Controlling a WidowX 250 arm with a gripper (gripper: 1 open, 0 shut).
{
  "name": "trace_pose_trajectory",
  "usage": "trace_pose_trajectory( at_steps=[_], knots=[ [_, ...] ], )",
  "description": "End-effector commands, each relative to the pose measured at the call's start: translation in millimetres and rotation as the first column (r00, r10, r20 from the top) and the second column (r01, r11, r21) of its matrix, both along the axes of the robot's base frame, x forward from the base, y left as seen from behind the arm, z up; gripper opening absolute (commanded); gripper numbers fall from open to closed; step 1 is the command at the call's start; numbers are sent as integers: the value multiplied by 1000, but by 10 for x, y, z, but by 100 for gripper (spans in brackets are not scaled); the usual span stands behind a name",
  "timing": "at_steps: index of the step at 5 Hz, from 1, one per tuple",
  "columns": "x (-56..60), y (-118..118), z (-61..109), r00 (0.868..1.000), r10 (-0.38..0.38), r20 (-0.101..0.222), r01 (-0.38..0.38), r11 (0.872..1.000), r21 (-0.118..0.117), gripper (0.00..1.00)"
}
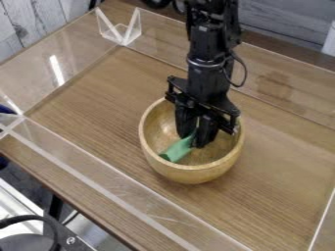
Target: Remove the green block from inside the brown bowl and put it on the table
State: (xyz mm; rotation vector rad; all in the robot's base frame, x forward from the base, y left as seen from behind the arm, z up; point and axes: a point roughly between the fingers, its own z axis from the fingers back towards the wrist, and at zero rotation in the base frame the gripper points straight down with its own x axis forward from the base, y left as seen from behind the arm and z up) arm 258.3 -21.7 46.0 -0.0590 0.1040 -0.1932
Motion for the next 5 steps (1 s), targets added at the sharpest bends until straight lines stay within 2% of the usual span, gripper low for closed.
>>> trace_pose_trajectory(
  at_steps=[1, 5],
  knots=[
    [73, 10, 176, 998, 6, 60, -6, 1000, -7, 0],
    [82, 40, 419, 996, 15, 90, -13, 1000, -20, 0]
  ],
)
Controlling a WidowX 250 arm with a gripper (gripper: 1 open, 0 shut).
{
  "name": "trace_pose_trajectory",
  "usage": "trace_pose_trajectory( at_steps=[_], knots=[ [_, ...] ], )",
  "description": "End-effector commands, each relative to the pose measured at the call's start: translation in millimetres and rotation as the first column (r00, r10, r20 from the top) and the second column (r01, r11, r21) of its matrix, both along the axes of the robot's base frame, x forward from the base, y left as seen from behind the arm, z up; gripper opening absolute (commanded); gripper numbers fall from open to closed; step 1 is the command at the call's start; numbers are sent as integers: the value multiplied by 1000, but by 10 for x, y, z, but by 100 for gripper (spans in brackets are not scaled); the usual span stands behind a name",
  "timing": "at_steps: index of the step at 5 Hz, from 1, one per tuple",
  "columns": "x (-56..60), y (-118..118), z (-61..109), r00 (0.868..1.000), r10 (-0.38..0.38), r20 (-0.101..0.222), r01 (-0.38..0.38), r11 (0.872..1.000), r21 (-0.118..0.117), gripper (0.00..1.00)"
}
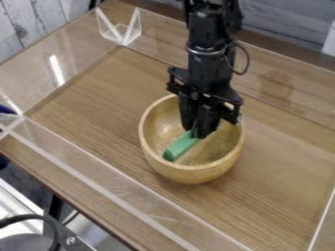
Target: Remove the green block from inside the brown bowl and put it on the table
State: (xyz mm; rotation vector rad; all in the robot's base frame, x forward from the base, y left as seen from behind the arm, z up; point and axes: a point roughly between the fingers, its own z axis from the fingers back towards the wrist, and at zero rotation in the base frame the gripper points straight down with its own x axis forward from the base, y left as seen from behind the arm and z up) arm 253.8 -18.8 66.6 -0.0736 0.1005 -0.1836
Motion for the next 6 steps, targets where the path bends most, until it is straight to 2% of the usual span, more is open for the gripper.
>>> trace_pose_trajectory(
  at_steps=[1, 3, 5, 6],
  knots=[
    [130, 20, 295, 995, 6, 100, -5, 1000, -7, 0],
    [176, 50, 601, 988, 15, 153, -12, 1000, -19, 0],
    [304, 245, 1071, 968, 74, 240, -68, 997, -31, 0],
    [244, 486, 1019, 966, 117, 231, -116, 993, -16, 0]
  ],
)
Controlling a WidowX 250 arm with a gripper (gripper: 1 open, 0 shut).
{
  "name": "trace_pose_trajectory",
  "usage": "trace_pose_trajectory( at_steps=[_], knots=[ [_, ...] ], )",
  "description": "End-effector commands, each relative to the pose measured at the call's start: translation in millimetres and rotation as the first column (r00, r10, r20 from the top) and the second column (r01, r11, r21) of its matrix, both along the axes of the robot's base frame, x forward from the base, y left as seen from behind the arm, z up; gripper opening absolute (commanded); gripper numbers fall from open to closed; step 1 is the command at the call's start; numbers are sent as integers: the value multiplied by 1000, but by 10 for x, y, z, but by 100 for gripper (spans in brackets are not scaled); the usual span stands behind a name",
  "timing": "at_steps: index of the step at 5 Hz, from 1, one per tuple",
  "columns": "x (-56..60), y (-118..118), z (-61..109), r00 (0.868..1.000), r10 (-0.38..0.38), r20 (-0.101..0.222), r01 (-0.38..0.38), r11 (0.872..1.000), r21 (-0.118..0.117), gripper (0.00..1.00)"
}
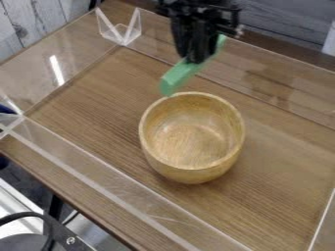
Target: Remove the green block from inside the brown bowl and put it on the table
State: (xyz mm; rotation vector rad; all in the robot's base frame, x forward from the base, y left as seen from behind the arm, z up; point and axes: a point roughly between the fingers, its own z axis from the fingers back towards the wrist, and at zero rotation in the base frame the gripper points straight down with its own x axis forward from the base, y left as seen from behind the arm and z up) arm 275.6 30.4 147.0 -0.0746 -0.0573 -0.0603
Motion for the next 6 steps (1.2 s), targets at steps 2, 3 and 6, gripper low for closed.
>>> trace_pose_trajectory(
  at_steps=[2, 3, 6],
  knots=[
    [-60, 695, 4, 994, 93, 49, -95, 995, 41, 0],
    [-43, 879, -214, 993, 118, 9, -119, 991, 66, 0],
    [-43, 1087, -905, 991, 117, -57, -111, 988, 110, 0]
  ],
)
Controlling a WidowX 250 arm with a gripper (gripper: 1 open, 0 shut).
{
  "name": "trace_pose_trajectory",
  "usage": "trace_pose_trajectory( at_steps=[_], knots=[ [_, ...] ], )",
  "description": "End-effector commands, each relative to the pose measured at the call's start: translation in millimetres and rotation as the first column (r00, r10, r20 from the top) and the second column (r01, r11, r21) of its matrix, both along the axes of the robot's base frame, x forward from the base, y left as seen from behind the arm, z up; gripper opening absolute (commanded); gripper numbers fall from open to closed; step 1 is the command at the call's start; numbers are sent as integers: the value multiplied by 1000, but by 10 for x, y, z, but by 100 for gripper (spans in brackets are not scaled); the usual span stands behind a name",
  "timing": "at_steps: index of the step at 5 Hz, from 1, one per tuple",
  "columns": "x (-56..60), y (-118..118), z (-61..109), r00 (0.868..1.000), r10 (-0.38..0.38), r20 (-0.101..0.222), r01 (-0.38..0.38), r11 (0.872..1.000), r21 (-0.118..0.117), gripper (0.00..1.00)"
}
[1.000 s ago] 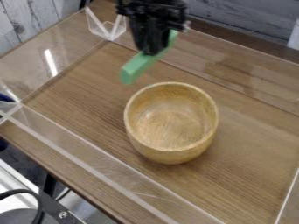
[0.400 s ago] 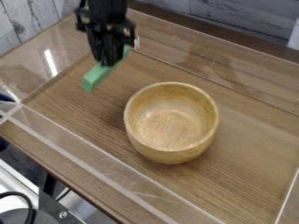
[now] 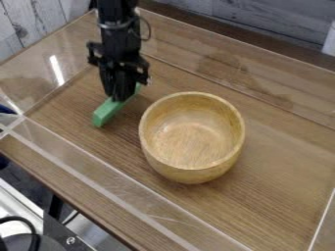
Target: Remove the green block from inside the brown bowl and put it on the table
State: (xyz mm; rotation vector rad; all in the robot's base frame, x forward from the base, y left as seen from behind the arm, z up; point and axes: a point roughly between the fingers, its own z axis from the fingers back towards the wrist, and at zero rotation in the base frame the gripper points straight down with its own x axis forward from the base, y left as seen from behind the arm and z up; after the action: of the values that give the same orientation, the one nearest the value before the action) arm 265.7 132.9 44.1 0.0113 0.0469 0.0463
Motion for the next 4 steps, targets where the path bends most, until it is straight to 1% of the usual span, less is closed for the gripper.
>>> trace_pose_trajectory(
  at_steps=[1, 4],
  knots=[
    [59, 83, 81, 999, 10, 44, -11, 1000, 24, 0],
    [65, 119, 39, 999, 19, 42, -20, 1000, 23, 0]
  ],
)
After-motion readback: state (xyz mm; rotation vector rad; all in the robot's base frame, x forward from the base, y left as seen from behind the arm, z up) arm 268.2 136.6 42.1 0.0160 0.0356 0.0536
